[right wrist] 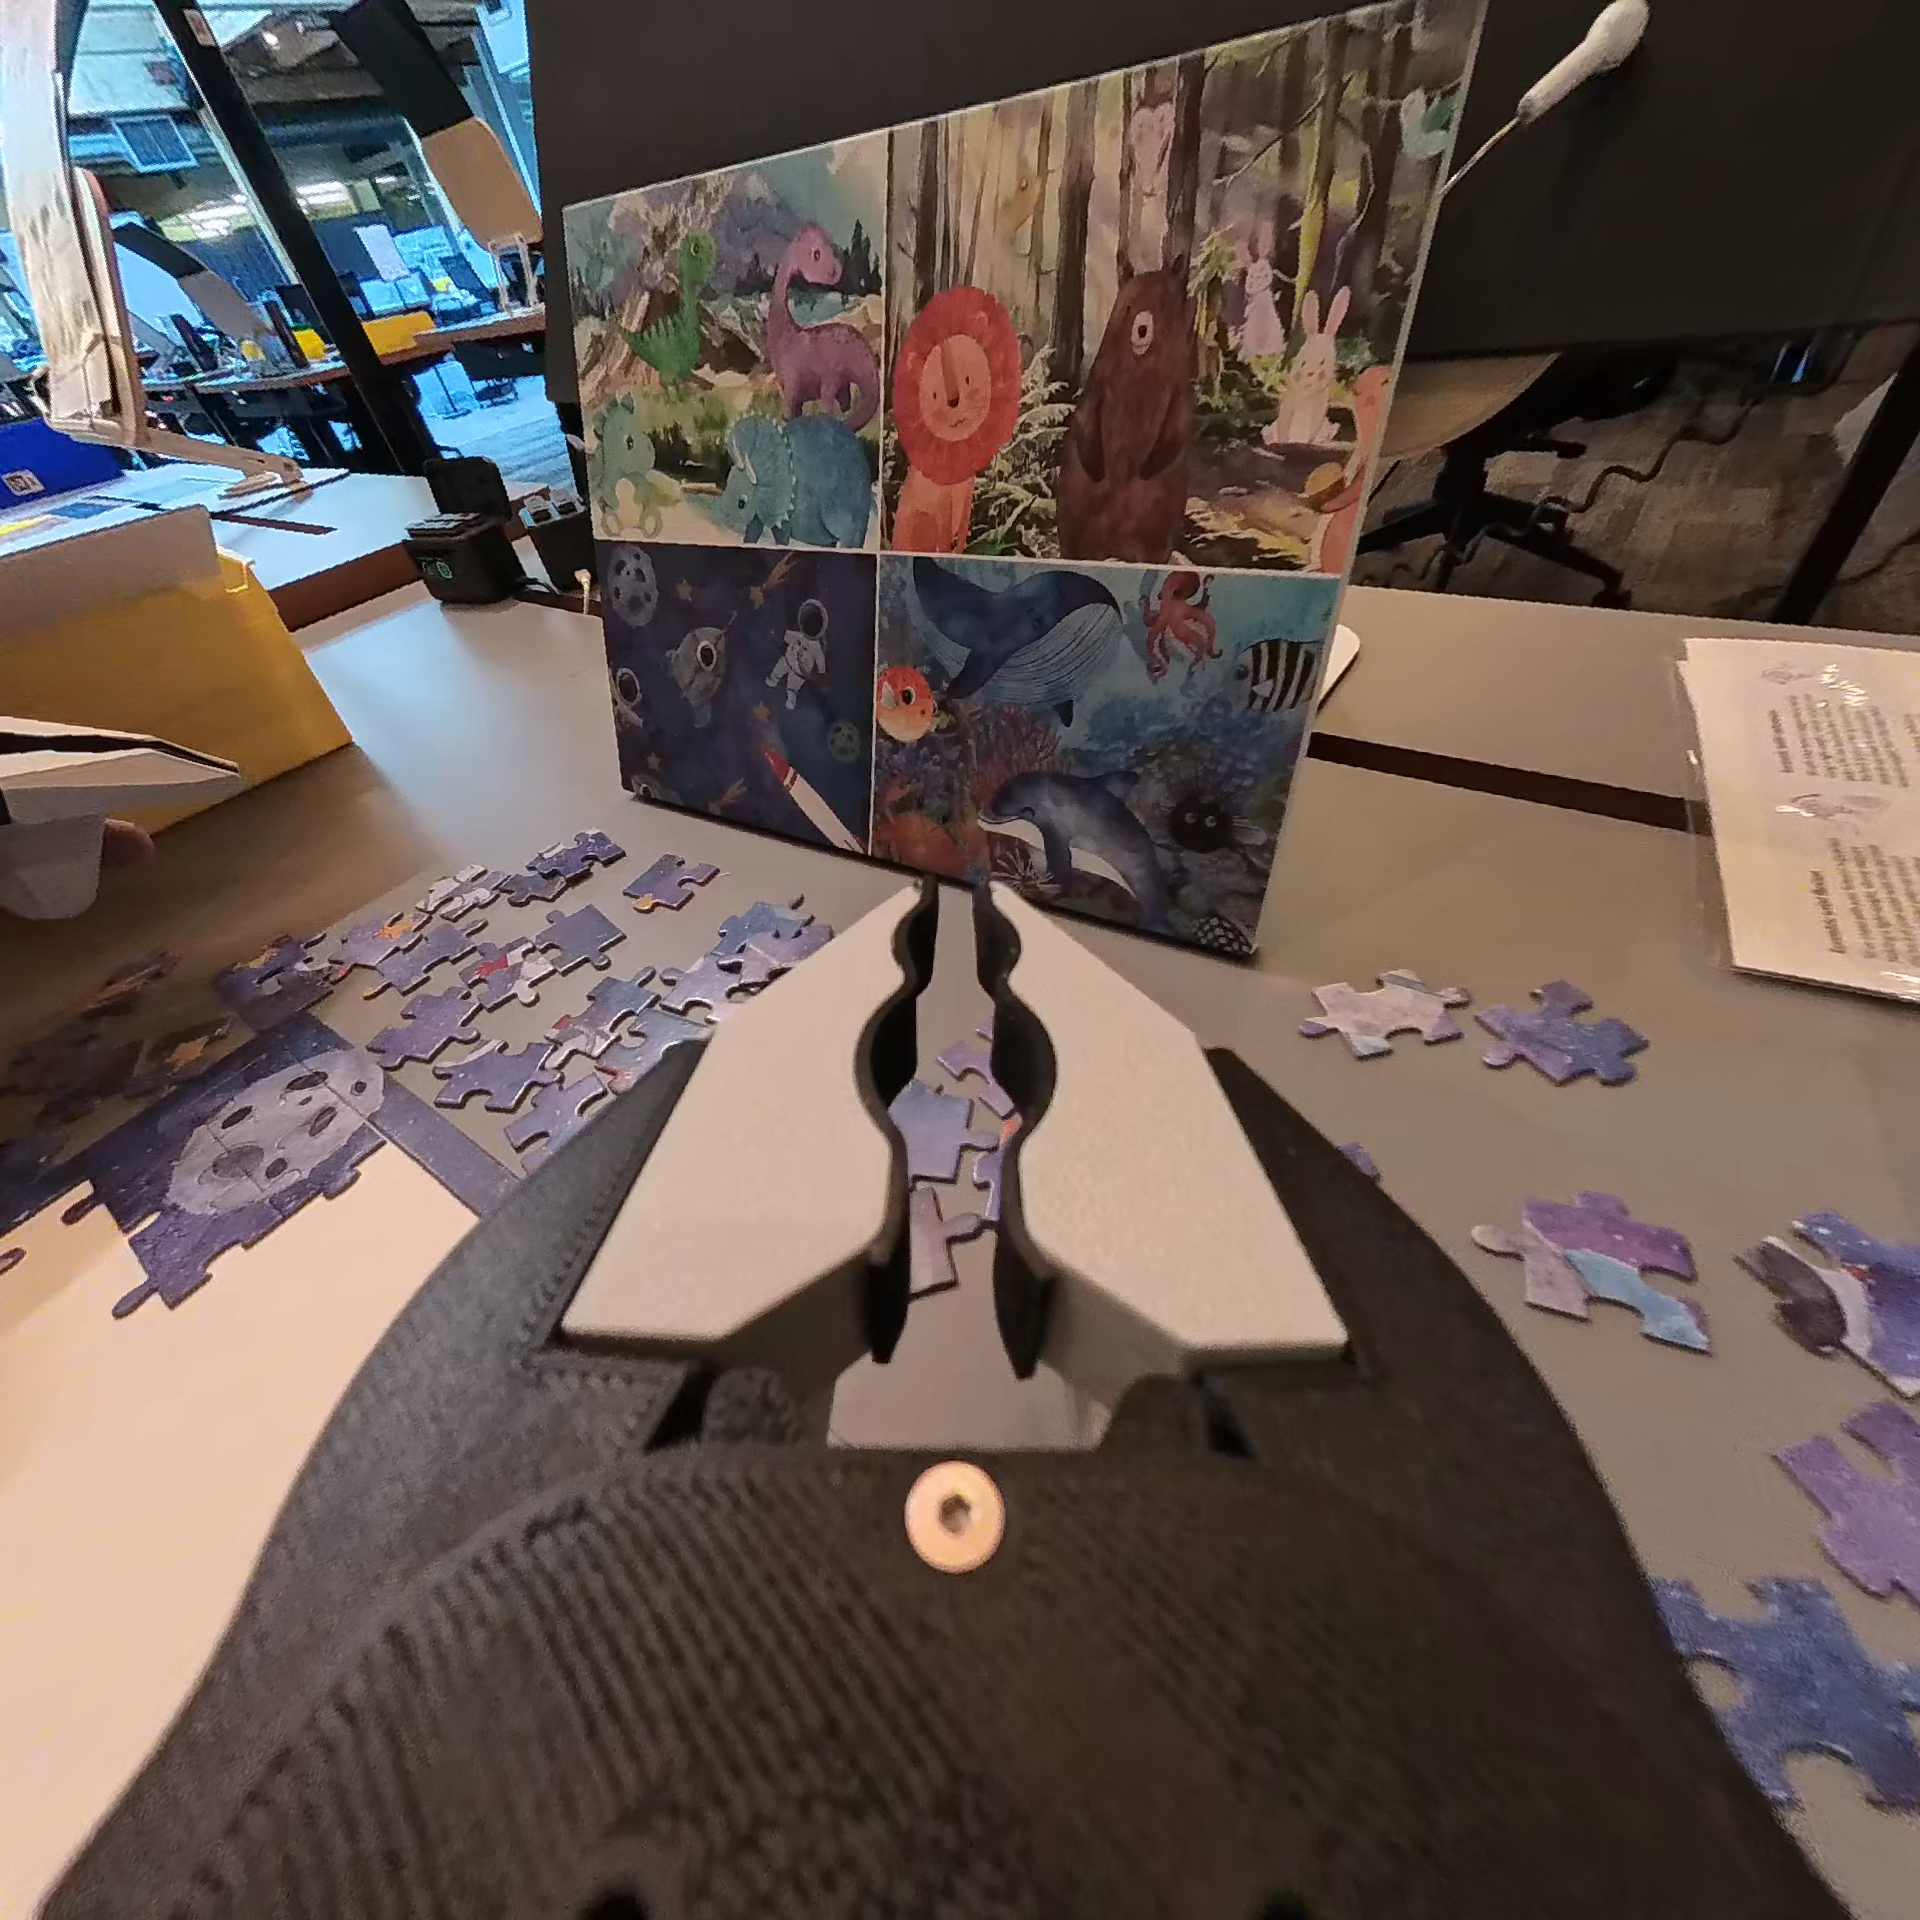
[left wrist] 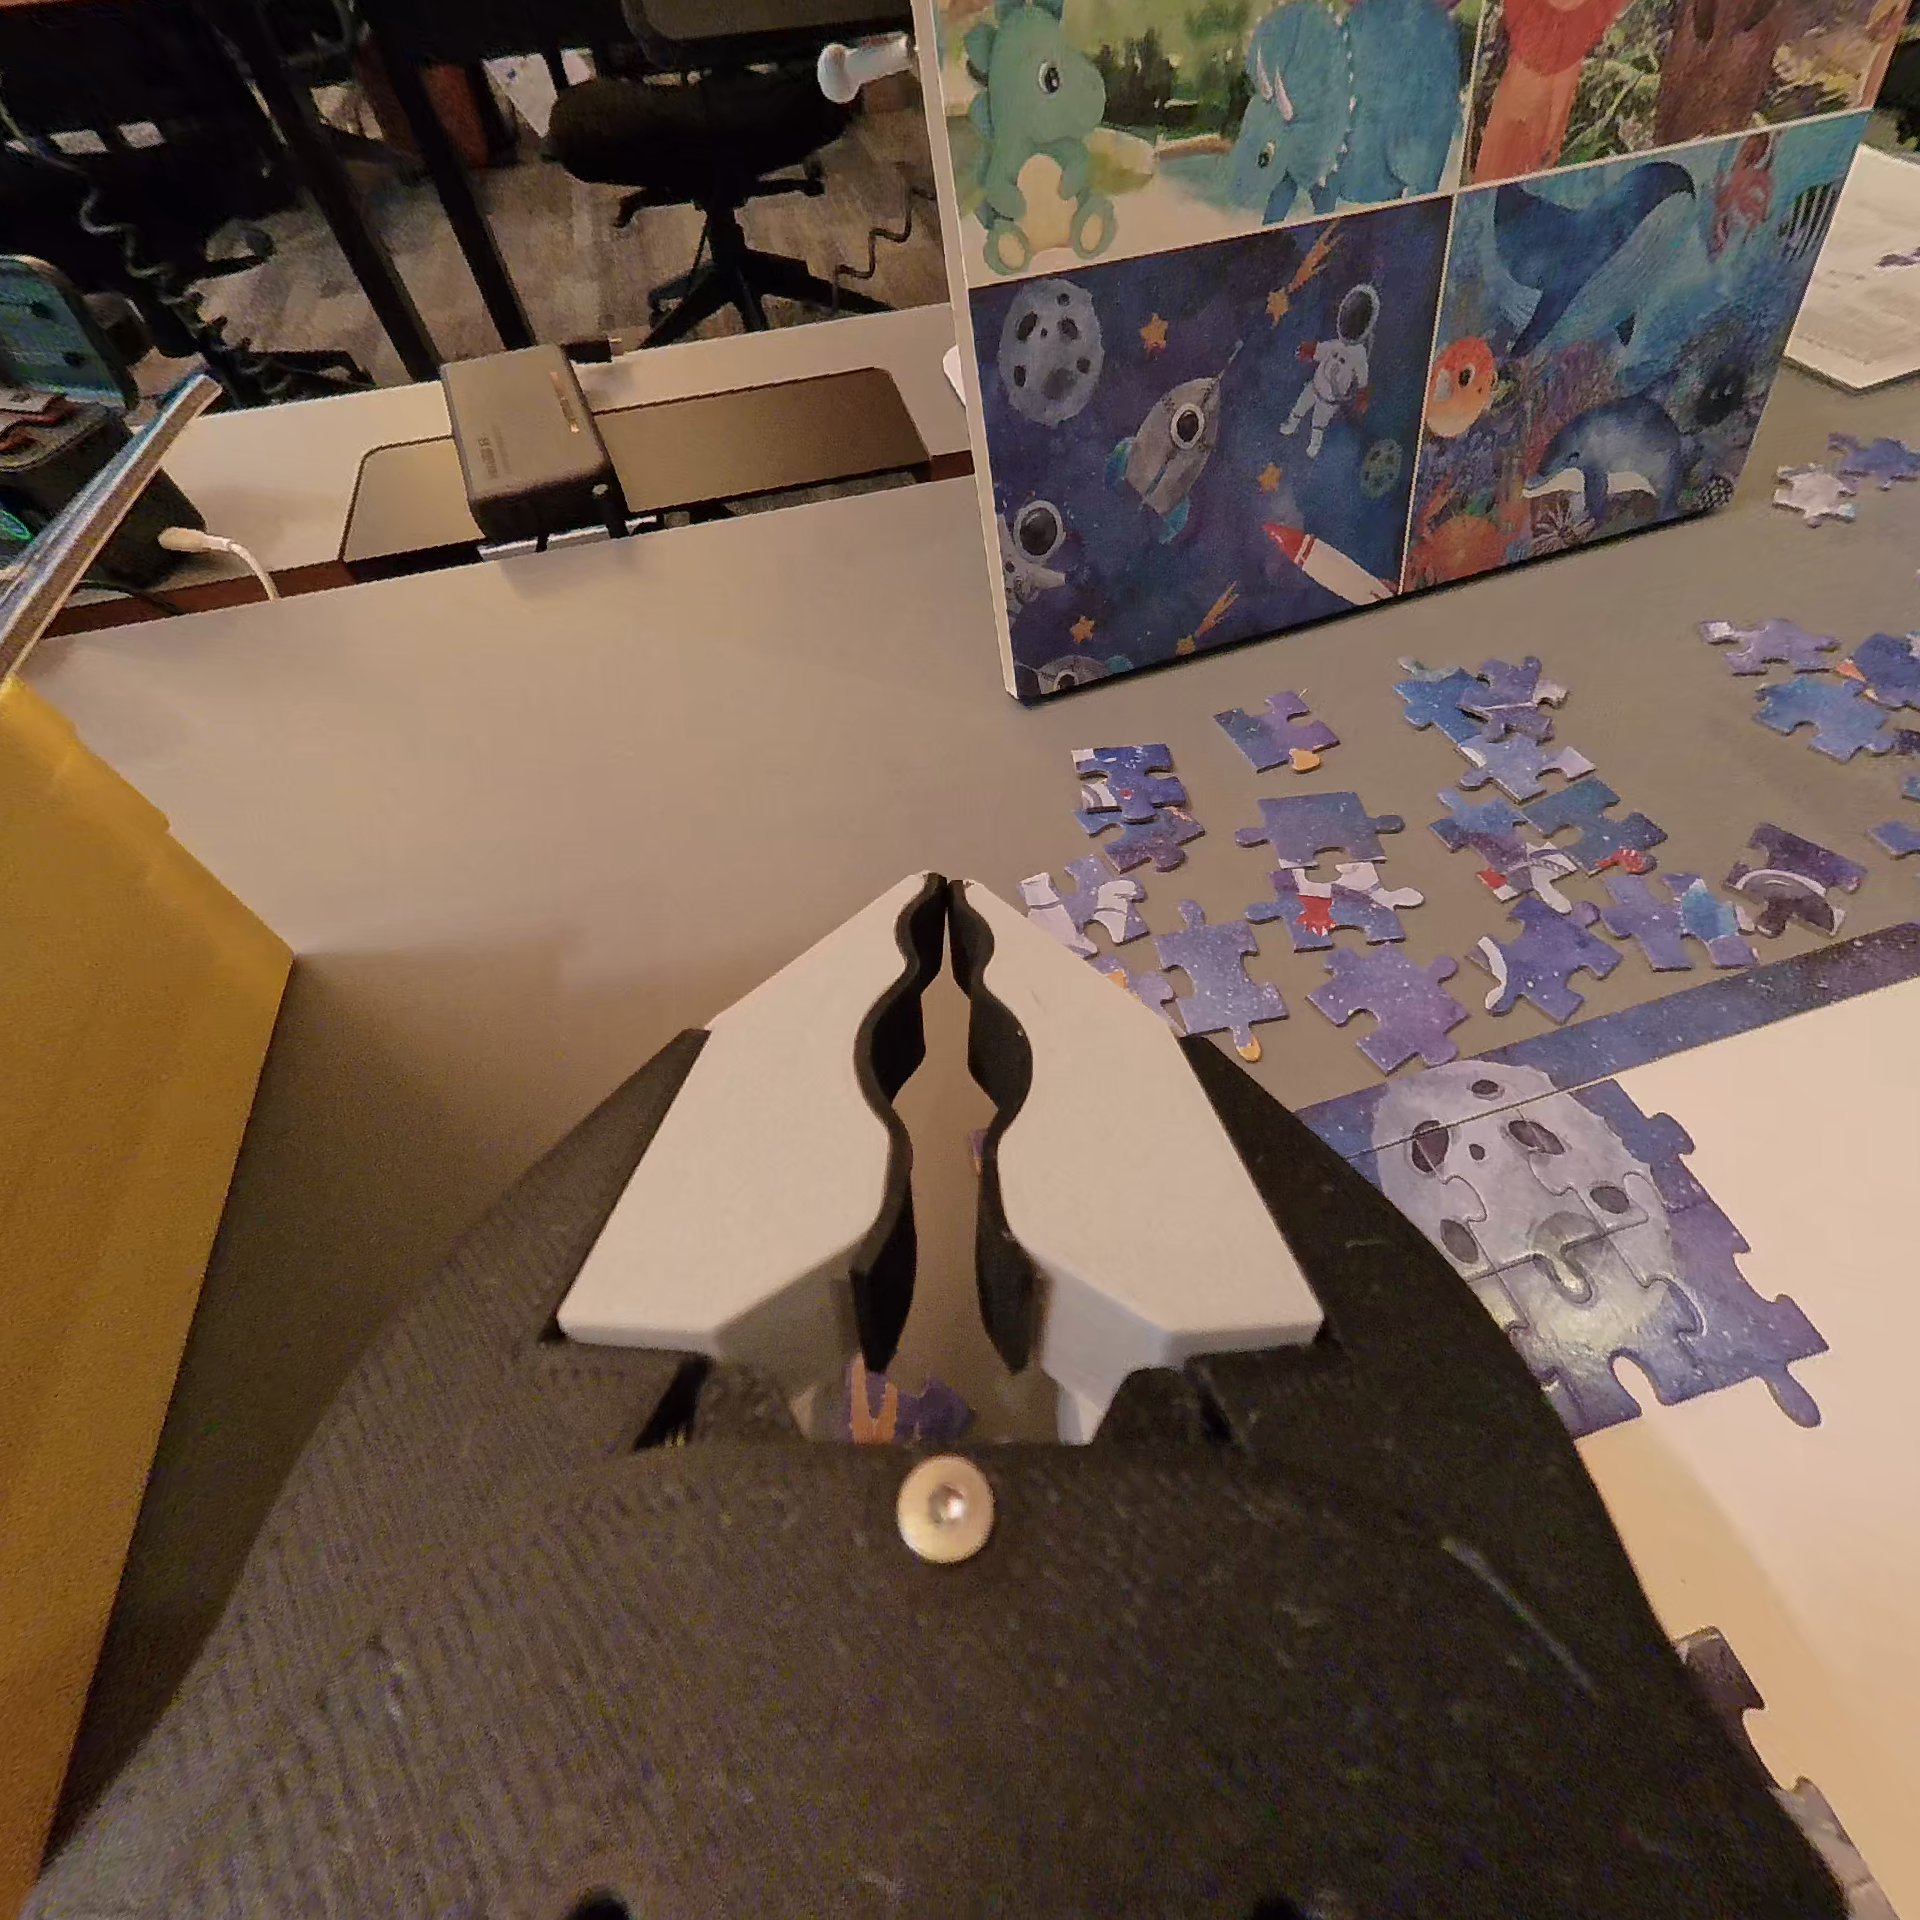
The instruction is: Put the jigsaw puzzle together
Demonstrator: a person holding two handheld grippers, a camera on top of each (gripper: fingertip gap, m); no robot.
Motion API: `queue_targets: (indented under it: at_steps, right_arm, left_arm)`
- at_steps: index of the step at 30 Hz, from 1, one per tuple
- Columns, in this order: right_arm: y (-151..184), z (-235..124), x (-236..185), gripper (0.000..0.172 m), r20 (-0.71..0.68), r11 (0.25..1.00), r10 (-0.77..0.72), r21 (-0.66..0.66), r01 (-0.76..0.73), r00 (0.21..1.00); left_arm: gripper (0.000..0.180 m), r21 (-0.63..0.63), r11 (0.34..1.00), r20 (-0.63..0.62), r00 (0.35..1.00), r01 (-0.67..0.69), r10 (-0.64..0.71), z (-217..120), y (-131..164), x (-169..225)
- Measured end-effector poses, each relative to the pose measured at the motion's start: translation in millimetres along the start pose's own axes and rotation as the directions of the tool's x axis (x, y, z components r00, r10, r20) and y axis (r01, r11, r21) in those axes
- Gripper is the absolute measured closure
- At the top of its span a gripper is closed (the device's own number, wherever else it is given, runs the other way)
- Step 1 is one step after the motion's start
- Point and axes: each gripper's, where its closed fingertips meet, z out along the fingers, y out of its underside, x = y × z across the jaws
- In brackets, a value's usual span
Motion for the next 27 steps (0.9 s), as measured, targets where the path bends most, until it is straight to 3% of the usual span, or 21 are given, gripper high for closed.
queue_targets:
  at_steps: [16,27]
  right_arm:
    - [4.3,5.2,-7.3,0.166,0.019,1.0,-0.018,-0.018,0.018,1.0]
    - [4.8,6.0,-8.8,0.166,0.018,0.999,-0.035,-0.026,0.036,0.999]
  left_arm:
    - [0.18,-0.028,0.999,0.048,0.998,0.03,-0.028,1.1,4.0,-12.2]
    - [0.18,-0.115,0.993,0.092,0.996,0.013,-0.003,3.7,20.3,-29.1]
